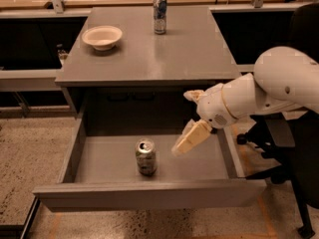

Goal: Pick 7up can from top drawer and place on counter

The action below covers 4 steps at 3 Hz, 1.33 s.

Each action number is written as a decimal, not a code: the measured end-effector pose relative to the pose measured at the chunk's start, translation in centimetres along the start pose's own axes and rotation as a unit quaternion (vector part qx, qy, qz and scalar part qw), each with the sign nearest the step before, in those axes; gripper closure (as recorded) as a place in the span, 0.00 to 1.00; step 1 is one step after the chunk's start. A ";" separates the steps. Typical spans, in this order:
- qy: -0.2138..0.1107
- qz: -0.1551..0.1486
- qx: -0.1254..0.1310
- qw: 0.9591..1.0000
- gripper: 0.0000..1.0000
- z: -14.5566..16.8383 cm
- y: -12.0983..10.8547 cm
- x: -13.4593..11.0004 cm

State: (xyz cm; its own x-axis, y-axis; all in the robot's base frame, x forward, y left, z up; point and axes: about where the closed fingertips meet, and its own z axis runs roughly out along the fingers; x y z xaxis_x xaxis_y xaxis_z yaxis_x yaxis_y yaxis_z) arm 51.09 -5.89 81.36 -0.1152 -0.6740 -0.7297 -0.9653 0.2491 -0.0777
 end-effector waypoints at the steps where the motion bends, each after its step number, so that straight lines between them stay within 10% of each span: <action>1: -0.022 0.008 -0.028 0.999 0.00 4.7 0.3 0.4; 4: -0.041 0.049 -0.113 0.992 0.00 15.0 3.1 2.5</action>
Offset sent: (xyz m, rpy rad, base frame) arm 0.0148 0.0802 -0.1173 0.1096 0.1764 0.0932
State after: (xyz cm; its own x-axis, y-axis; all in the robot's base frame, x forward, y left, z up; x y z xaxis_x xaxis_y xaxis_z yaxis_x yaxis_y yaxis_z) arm 51.29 3.58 69.11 -0.2015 -0.5932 -0.7794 -0.9792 0.1428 0.1444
